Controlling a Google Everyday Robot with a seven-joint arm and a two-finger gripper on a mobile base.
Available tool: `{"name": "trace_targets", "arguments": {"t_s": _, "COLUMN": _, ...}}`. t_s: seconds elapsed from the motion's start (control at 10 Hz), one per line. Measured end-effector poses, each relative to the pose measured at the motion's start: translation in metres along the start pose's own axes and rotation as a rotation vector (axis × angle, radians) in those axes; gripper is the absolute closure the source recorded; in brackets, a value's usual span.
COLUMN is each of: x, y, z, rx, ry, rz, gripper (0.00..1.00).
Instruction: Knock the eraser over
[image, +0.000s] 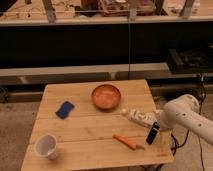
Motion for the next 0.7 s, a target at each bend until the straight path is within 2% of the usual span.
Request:
{"name": "trace_targets", "arguments": {"t_s": 0.3, "x": -0.019, "y": -0.011, "z": 0.008, "rx": 0.009, "ry": -0.002, "rz": -0.015, "gripper": 0.07}}
{"name": "trace_targets", "arguments": {"t_s": 0.6, "x": -0.005, "y": -0.009, "z": 0.013, "rx": 0.016, "ry": 0.004, "rz": -0.020, "gripper": 0.07}}
{"name": "trace_targets", "arguments": {"t_s": 0.7, "x": -0.007, "y": -0.014, "z": 0.013, "rx": 0.019, "ry": 0.000, "rz": -0.027, "gripper": 0.07}}
